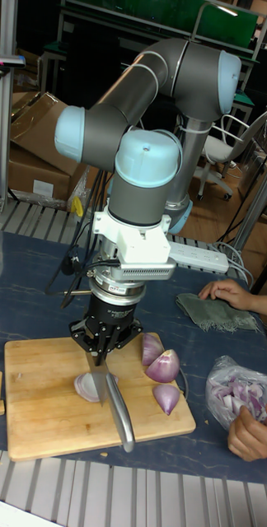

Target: Chop the onions

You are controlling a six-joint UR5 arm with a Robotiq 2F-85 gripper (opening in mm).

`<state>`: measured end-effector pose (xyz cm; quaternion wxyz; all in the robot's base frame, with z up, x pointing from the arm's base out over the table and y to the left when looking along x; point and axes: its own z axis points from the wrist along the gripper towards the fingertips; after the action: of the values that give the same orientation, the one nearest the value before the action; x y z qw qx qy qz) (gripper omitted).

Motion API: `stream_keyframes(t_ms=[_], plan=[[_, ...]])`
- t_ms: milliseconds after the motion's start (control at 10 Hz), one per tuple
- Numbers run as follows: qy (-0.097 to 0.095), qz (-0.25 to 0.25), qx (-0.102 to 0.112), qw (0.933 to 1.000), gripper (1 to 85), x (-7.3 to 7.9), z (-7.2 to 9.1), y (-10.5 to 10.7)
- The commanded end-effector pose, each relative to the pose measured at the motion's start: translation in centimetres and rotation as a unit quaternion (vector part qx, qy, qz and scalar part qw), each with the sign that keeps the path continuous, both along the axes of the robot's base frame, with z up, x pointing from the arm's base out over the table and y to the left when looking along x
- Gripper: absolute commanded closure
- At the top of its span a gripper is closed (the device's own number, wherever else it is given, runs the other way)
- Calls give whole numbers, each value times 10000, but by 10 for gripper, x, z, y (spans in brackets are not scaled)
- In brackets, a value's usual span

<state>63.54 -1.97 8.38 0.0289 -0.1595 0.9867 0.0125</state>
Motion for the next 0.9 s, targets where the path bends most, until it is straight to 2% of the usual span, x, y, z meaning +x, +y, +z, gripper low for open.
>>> stream_keyframes(t_ms=[0,800], plan=[[-33,-38,87,9999,847,2,-1,3],[-127,36,82,9999,847,9,-11,0]])
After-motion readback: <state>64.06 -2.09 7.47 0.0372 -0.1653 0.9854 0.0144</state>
